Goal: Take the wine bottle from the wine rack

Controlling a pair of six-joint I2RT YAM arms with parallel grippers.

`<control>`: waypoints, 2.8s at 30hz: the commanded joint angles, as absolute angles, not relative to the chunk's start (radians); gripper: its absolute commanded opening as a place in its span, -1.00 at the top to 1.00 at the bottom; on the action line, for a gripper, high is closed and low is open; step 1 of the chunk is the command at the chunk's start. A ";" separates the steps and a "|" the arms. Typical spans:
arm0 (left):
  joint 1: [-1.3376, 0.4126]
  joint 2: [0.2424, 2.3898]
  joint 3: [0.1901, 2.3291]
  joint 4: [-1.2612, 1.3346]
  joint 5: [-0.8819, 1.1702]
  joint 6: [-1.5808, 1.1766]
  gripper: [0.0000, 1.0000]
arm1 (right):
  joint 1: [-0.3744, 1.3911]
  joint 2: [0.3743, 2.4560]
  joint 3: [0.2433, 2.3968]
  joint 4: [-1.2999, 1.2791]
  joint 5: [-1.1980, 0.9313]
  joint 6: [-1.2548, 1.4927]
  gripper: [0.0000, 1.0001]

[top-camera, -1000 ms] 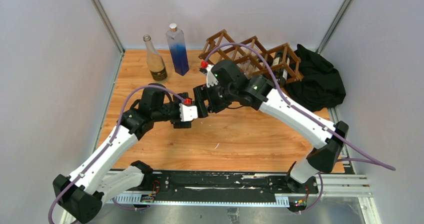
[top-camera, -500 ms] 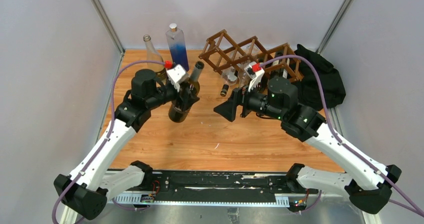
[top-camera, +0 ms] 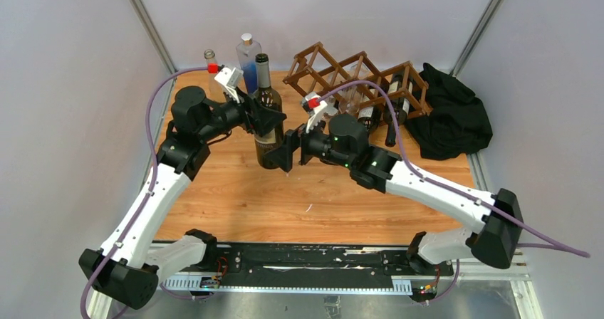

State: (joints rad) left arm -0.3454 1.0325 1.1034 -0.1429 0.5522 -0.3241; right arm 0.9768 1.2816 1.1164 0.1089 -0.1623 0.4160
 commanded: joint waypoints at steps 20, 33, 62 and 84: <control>-0.262 0.997 1.182 -0.004 0.674 -0.557 -0.98 | 1.033 1.384 1.127 0.278 -0.082 0.237 1.00; -0.181 1.063 1.195 0.044 0.730 -0.549 0.11 | 1.048 1.355 1.110 0.228 -0.057 0.175 1.00; -0.061 1.414 1.356 0.132 0.677 -0.075 1.00 | 0.728 1.188 1.029 -0.133 -0.038 0.473 -0.86; -0.061 1.679 1.293 0.566 0.637 0.029 1.00 | 0.538 1.270 1.051 -0.197 0.114 0.687 -0.78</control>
State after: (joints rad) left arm -0.0620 1.6619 1.3159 0.3164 0.6643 0.0628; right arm 0.5526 1.2686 1.0397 -0.2092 0.0360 0.6518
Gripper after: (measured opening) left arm 0.364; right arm 0.891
